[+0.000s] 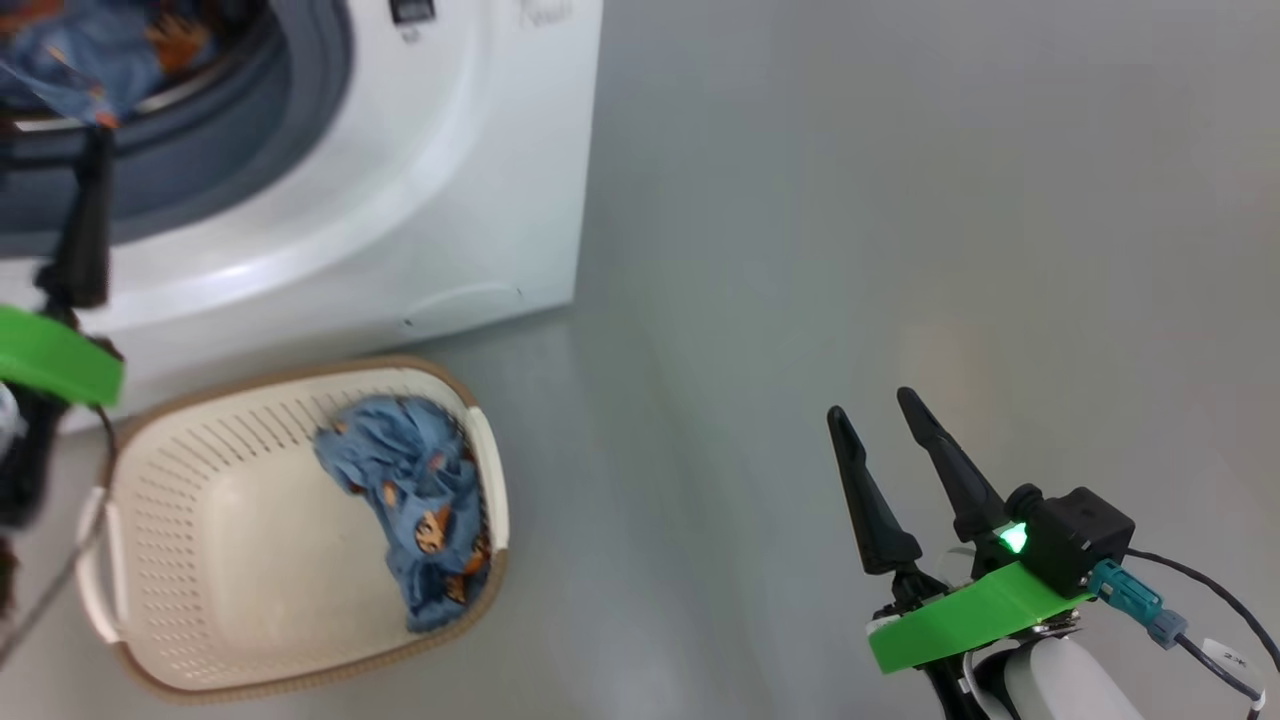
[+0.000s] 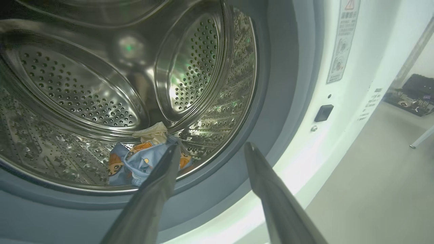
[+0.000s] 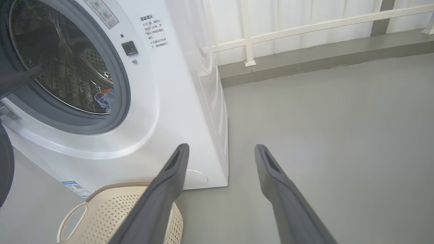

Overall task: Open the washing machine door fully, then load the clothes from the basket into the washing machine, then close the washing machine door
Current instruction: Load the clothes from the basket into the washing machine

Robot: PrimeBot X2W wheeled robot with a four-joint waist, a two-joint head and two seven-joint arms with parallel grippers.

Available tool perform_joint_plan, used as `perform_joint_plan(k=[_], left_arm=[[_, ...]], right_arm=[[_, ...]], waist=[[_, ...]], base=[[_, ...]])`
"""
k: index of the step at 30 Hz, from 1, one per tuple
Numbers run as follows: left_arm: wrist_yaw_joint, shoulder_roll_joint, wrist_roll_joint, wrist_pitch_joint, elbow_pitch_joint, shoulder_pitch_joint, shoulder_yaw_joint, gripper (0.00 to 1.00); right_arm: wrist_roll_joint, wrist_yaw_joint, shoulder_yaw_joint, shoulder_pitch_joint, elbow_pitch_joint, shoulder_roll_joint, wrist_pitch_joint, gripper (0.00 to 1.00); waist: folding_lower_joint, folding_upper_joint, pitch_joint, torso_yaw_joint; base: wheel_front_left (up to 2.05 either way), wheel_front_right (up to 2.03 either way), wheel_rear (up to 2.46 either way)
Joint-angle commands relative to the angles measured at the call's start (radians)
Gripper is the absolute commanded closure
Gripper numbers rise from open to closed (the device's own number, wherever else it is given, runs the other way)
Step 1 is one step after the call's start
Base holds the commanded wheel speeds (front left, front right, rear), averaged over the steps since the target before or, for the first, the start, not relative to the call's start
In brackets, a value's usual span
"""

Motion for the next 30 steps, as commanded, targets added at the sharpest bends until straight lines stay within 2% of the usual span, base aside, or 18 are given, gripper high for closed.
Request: perform_joint_plan(k=[1,17,30], left_arm=[[0.0,0.034,0.016,-0.009,-0.031,0.024,0.056,0.0],[0.009,-0.123,0.151,-0.009,-0.181,0.374,0.302,0.0],[0.012,-0.197,0.26,-0.009,-0.305,0.613,0.487,0.0]], right_arm=[[-0.011,0.004,0.011,-0.008,-0.013,-0.007,-0.008,0.0],[-0.031,0.004,-0.039,-0.009,0.046,-0.007,-0.008,0.0],[-0.034,0.004,-0.053,-0.005,0.084,-0.007,-0.008,0.0]], waist=[[0.0002,0.0,-0.08,0.04],[0.0002,0.0,-0.223,0.138],[0.0002,0.0,-0.316,0.162]], base=[[0.0,0.0,0.0],[0.0,0.0,0.0],[0.0,0.0,0.0]])
